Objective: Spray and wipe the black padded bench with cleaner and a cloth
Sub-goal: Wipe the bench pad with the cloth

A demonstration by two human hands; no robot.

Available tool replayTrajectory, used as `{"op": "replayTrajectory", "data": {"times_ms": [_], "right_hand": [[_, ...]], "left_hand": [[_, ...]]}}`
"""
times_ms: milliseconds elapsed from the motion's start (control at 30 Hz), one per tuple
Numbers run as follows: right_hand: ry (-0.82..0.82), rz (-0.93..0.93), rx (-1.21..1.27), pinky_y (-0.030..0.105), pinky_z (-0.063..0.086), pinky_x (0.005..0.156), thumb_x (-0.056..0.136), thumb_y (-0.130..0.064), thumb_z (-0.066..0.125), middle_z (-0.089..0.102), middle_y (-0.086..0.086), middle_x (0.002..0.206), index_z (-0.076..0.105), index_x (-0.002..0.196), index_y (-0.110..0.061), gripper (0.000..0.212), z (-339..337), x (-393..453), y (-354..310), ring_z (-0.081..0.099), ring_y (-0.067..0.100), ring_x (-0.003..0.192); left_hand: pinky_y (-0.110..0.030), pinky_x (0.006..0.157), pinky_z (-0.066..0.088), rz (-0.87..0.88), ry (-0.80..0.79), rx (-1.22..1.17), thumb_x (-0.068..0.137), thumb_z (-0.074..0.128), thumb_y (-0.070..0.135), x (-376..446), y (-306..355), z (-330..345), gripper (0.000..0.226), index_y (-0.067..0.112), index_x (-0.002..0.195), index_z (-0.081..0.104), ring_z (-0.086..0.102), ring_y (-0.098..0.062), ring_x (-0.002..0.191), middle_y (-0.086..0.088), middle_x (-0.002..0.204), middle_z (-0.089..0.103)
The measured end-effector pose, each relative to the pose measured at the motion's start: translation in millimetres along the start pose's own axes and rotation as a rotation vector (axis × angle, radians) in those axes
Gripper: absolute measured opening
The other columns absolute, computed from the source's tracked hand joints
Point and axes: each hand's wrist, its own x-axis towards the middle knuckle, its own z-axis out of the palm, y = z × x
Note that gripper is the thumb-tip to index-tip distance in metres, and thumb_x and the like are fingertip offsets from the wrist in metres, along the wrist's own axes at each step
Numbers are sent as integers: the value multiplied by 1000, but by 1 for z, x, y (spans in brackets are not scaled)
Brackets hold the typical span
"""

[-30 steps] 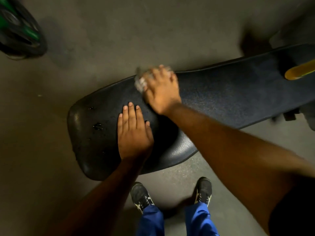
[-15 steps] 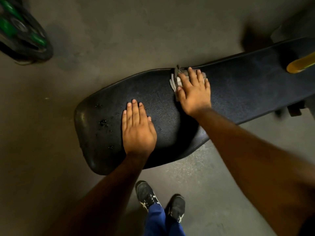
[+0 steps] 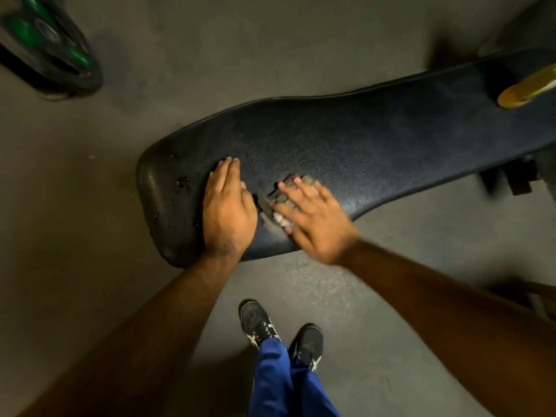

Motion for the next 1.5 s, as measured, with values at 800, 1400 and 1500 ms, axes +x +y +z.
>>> {"op": "replayTrajectory", "data": {"times_ms": [800, 1400, 1500], "right_hand": [[-17, 263, 31, 58, 5, 122, 99, -48, 28, 13, 8, 168, 26, 157, -30, 60, -4, 104, -48, 5, 35, 155], [-26, -8, 79, 53, 10, 121, 97, -43, 36, 30, 4, 164, 45, 148, -36, 52, -12, 206, -70, 19, 31, 153], [12, 96, 91, 53, 14, 122, 97, -47, 33, 35, 4, 161, 47, 146, -36, 53, -22, 225, -42, 22, 30, 152]], "left_hand": [[-43, 121, 14, -95, 33, 295, 98, 32, 25, -15, -54, -7, 54, 1, 146, 35, 23, -30, 147, -17, 156, 31], [-44, 120, 18, -73, 79, 271, 98, 38, 30, -17, -78, -19, 58, 0, 147, 35, 22, -32, 147, -20, 156, 30], [-43, 120, 18, -74, 84, 274, 95, 40, 28, -17, -79, -18, 59, -1, 146, 37, 24, -33, 146, -20, 155, 31]]}}
